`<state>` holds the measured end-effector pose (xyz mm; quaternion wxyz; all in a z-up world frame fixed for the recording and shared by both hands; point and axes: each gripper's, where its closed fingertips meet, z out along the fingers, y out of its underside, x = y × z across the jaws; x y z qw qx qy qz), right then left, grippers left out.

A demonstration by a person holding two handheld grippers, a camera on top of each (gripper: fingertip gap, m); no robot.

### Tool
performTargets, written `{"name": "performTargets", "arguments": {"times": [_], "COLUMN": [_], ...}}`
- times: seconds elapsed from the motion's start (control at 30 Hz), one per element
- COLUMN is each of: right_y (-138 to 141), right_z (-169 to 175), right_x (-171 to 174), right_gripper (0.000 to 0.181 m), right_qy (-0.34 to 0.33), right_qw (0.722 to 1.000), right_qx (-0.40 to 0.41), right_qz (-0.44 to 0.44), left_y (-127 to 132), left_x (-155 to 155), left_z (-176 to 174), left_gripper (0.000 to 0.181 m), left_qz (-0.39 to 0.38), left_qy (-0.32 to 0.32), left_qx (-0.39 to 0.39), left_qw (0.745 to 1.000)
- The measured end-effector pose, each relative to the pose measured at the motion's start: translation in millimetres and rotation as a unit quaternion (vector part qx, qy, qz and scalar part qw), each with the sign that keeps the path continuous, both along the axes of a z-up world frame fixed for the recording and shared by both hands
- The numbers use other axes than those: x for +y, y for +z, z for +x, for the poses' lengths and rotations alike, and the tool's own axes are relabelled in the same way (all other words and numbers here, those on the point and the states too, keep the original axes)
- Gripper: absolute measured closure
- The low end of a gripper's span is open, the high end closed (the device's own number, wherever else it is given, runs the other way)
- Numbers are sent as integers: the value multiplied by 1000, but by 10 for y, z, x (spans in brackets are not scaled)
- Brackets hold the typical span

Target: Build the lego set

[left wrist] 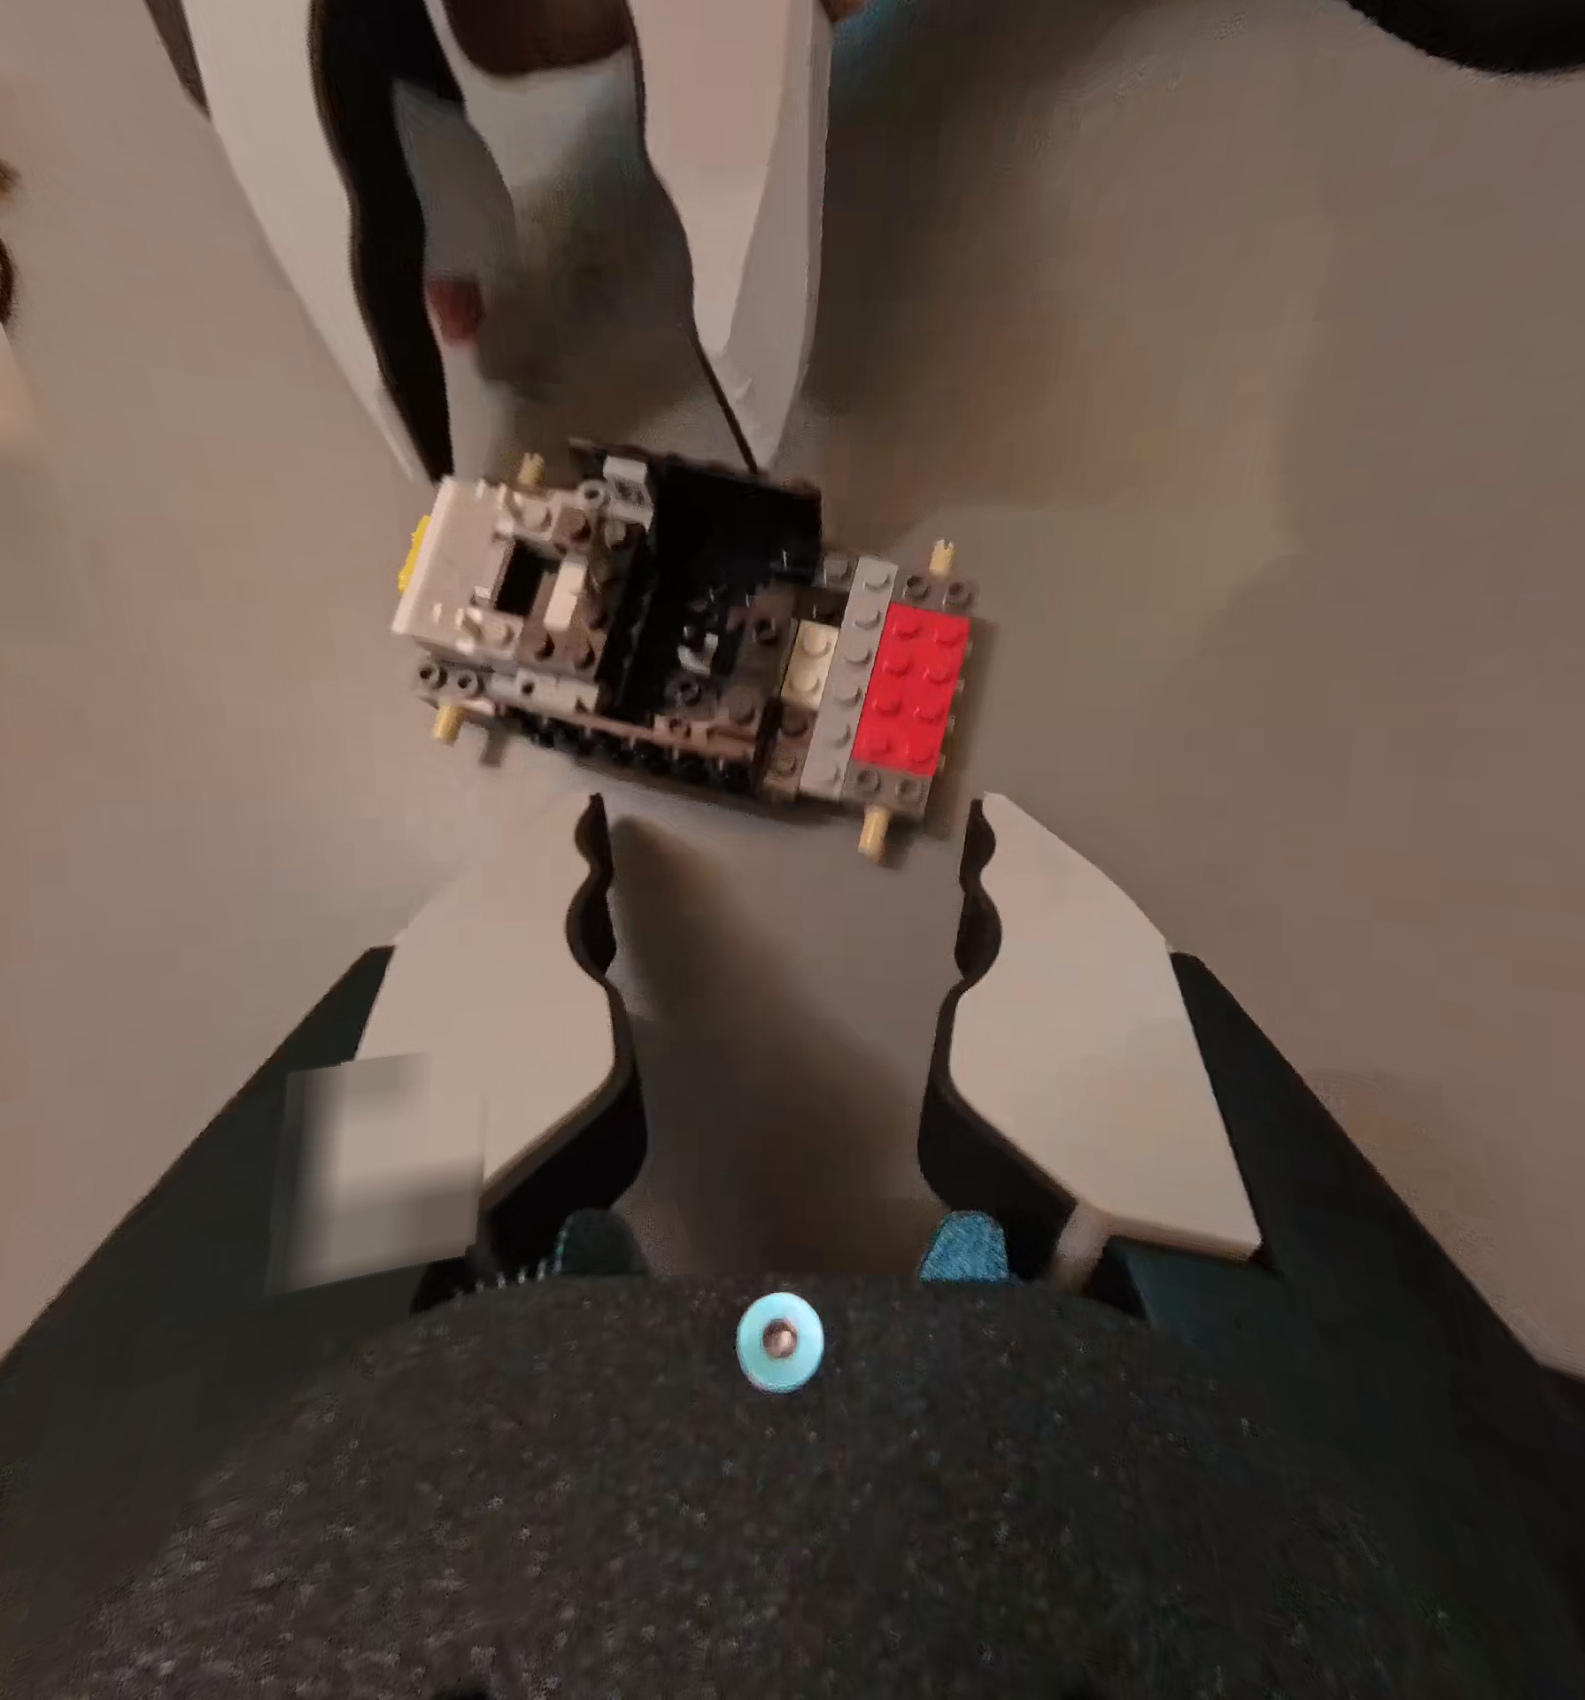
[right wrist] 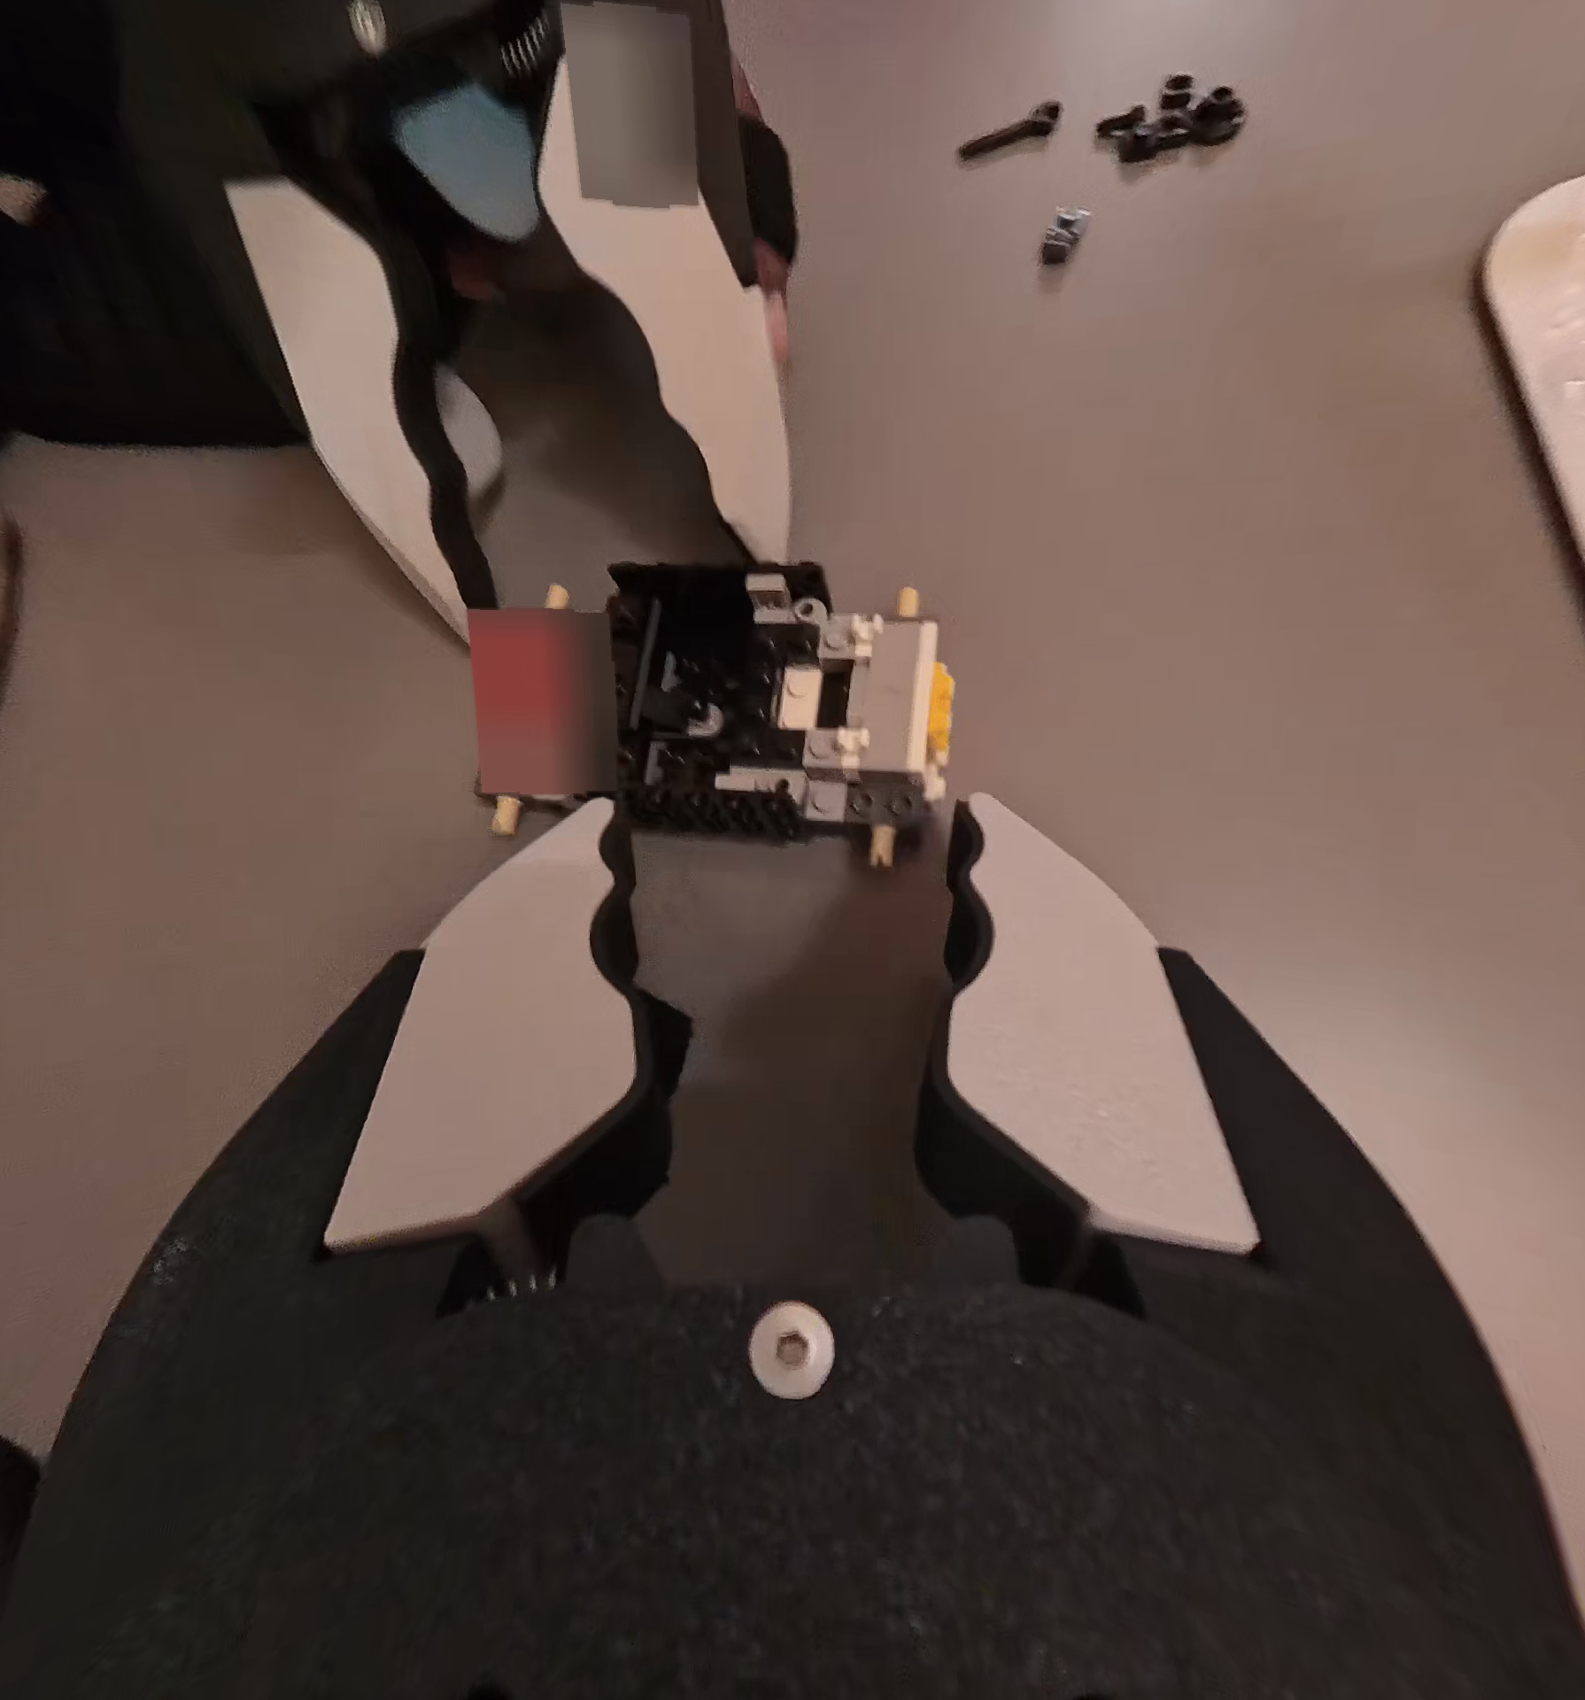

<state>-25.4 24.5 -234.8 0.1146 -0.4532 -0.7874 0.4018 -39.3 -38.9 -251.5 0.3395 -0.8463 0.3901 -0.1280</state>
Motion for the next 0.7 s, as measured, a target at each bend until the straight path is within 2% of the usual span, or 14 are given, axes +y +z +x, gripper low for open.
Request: {"name": "performTargets", "arguments": {"times": [0.07,0.13,0.27,0.4,0.5,0.6,0.7], "right_y": [0,-6,-4,-5,95,233,152], "right_z": [-7,25,248,534,578,489,377], "right_x": [-89,-100,-149,-347,-353,-247,-180], "right_gripper": [117,113,121,124,126,127,119], "right_qy": [17,15,4,24,14,-7,-14], "right_qw": [999,1000,1000,999,999,996,991], "right_qx": [-7,-5,-24,-35,-11,34,58], "right_qz": [-32,-21,0,17,37,77,117], "left_y": [12,16,16,36,120,185,83], "left_x": [49,53,-20,-30,-67,-133,-181], "left_z": [-8,-52,-160,-386,-432,-296,-139], "left_gripper": [113,115,122,130,129,122,110], "left_qz": [17,23,27,33,36,35,19], "left_qy": [4,-2,-20,3,12,2,-9], "left_qx": [7,12,4,8,-15,-43,-28], "left_qw": [1000,1000,999,999,999,998,999]}}
